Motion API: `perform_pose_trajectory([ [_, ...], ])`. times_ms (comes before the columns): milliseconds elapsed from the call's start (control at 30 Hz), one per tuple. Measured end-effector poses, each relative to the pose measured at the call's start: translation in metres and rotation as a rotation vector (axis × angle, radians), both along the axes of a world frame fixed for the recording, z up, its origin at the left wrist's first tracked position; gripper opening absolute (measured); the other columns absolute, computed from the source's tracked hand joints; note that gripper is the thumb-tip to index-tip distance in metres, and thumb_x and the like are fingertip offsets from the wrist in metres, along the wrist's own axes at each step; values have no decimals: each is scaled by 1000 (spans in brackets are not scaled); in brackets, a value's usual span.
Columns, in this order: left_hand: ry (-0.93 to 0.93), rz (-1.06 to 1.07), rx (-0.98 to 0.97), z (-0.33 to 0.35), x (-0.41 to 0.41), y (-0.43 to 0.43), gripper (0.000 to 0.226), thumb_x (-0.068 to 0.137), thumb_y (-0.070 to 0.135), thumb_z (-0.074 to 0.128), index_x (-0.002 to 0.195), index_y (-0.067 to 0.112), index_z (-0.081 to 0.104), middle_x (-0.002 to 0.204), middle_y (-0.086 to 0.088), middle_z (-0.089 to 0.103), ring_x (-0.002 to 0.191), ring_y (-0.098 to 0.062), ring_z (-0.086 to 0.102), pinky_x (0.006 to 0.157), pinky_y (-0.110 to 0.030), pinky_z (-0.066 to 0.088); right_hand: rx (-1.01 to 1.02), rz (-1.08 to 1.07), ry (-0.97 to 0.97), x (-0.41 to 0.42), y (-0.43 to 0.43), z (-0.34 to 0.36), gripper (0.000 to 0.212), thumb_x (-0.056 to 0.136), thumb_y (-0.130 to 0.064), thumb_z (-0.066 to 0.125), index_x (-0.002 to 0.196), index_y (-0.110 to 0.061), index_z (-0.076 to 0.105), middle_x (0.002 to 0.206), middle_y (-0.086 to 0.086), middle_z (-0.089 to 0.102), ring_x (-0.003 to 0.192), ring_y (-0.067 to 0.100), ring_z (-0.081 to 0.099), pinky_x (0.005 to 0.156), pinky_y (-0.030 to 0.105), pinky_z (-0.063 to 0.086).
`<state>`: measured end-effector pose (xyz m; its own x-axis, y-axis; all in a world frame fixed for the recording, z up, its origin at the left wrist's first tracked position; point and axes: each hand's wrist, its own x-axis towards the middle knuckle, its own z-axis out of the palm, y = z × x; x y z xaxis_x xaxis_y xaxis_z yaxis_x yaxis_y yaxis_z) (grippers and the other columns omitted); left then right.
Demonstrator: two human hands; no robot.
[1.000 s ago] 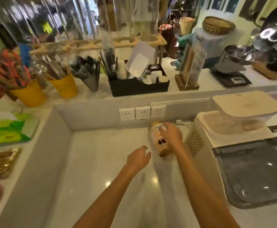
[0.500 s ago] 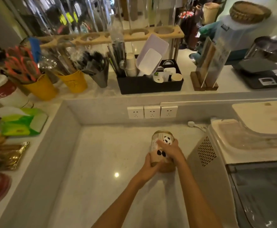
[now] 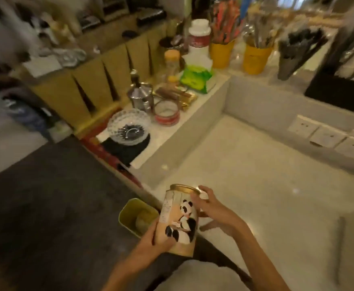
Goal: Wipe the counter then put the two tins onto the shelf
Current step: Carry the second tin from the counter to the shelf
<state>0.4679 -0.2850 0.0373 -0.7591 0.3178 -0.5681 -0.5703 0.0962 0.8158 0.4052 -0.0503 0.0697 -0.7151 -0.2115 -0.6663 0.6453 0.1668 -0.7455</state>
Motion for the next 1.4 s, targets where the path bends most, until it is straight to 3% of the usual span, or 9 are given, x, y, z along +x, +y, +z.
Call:
perform_pose_trajectory([
  [100, 24, 165, 46, 2, 60, -70, 91, 73, 30, 88, 145, 34, 33, 138, 5, 59, 126, -13, 59, 91, -29, 56, -42, 237, 18, 7, -98, 0, 87, 72, -75, 63, 144, -50, 22, 130, -10, 57, 105, 9, 62, 65, 25, 59],
  [300, -18, 665, 20, 11, 184, -206, 84, 75, 30, 88, 136, 46, 34, 124, 16, 68, 117, -9, 65, 82, -22, 59, -41, 624, 80, 58, -318, -11, 46, 69, -78, 64, 108, -68, 42, 123, -9, 63, 108, 17, 65, 82, 42, 58],
  [500, 32, 1083, -152, 40, 291, -334, 107, 71, 50, 86, 143, 56, 6, 140, 16, 48, 118, 4, 60, 88, -20, 56, -249, 1113, 220, 136, -548, 28, 63, 68, -74, 72, 121, -57, 44, 119, -1, 68, 94, 13, 76, 73, 30, 63],
  [700, 239, 1503, -498, 131, 371, -456, 111, 61, 56, 90, 132, 70, 6, 143, 28, 43, 125, 6, 52, 100, -19, 49, -591, 1568, 523, 237, -764, 143, 54, 82, -55, 72, 128, -51, 45, 125, -14, 59, 99, -12, 65, 68, 8, 54],
  [800, 372, 1690, -725, 194, 408, -510, 102, 58, 57, 90, 121, 80, 13, 131, 37, 48, 115, 12, 56, 87, -13, 54, -805, 1701, 679, 291, -846, 219, 53, 82, -58, 70, 127, -59, 40, 126, -19, 56, 99, -19, 60, 67, 3, 51],
  [900, 523, 1784, -943, 264, 447, -554, 105, 59, 55, 90, 129, 75, 14, 131, 31, 56, 117, 5, 60, 94, -23, 56, -1081, 1743, 792, 337, -905, 297, 64, 73, -71, 69, 129, -60, 39, 117, -30, 61, 104, -18, 59, 69, 3, 51],
  [1000, 568, 1825, -1160, 330, 483, -596, 92, 63, 51, 89, 121, 78, 24, 124, 37, 57, 114, 8, 61, 81, -7, 52, -1335, 1746, 863, 383, -961, 370, 62, 73, -72, 67, 128, -58, 41, 114, -34, 61, 103, -10, 64, 67, 6, 53],
  [1233, 321, 1981, -1610, 449, 596, -697, 97, 62, 55, 87, 131, 63, 20, 112, 50, 49, 105, 25, 52, 84, -3, 43, -1645, 1928, 764, 522, -1086, 499, 70, 70, -67, 71, 132, -50, 43, 127, -15, 55, 109, 4, 62, 70, 25, 55],
  [1400, -82, 2045, -1697, 501, 700, -766, 105, 66, 49, 87, 146, 34, 21, 146, 4, 43, 134, -21, 44, 114, -48, 38, -1646, 2081, 769, 641, -1157, 544, 73, 80, -44, 78, 140, -37, 36, 128, -6, 53, 106, 13, 62, 66, 23, 59],
])
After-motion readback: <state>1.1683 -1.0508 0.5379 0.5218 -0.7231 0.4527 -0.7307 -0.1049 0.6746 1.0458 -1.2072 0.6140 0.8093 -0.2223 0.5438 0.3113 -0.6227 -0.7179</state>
